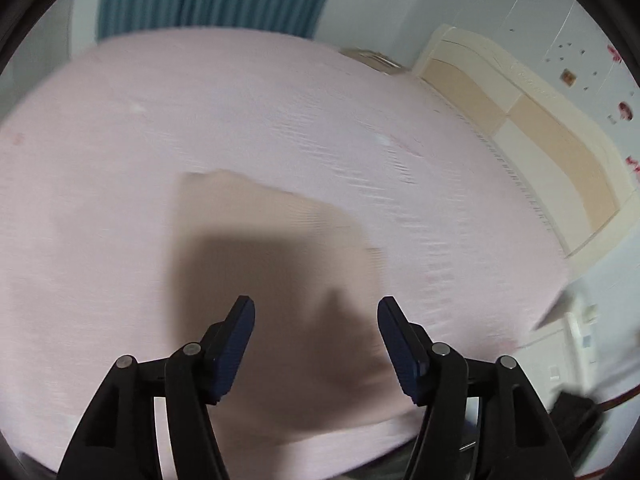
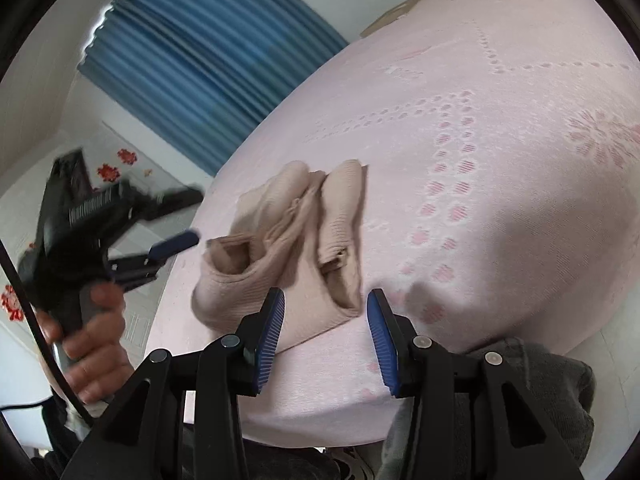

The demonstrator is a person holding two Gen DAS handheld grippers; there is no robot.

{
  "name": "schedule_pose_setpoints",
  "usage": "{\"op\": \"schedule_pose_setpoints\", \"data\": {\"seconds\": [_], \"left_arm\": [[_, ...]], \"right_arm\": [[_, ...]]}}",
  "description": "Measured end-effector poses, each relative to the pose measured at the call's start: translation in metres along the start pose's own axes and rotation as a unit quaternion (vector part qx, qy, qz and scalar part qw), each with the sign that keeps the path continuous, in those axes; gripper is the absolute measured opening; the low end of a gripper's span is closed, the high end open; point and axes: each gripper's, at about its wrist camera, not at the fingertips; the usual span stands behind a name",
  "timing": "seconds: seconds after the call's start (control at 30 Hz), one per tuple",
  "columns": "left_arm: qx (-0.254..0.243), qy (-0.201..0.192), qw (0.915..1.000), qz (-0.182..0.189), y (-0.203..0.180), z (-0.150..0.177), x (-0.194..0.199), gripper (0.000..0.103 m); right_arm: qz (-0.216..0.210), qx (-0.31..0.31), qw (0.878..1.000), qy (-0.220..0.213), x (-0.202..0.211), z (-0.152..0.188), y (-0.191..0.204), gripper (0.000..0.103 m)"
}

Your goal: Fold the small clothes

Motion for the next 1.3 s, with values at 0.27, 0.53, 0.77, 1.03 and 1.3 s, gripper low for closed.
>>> {"op": "schedule_pose_setpoints", "data": {"seconds": [0.27, 0.53, 0.77, 1.03, 1.3], "left_arm": [[0.038, 0.006, 0.9993, -0.002, 0.096, 0.067, 0.041, 0.062], [-0.031, 0.028, 0.9991, 0.003, 0.072, 0.111, 0.02, 0.062], [0.017, 0.018, 0.9996, 0.01, 0.083, 0.11, 0.008, 0.059], [0.03, 0.019, 0.9989, 0.031, 0.094, 0.116, 0.007, 0.06], [0.013, 0.023, 0.9988, 0.042, 0.081, 0.117, 0.006, 0.061]], "right_arm": [[-0.037, 0.047, 0.998, 0.001, -0.034, -0.021, 0.057, 0.053], [0.042, 0.124, 0.99, 0.052, -0.098, -0.009, 0.082, 0.035], [-0.011, 0.15, 0.988, -0.045, -0.046, -0.018, 0.082, 0.006], [0.086, 0.137, 0.986, 0.026, -0.07, -0.002, 0.047, 0.01], [0.044, 0.13, 0.99, 0.038, -0.054, -0.004, 0.064, 0.036]]}}
Point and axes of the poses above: each gripper's, at about its wrist camera, not at the fingertips, and x roughly against the way its jaws point, y to its left, z to its underside, and after that the axes turned 14 degrees about -y, right-handed
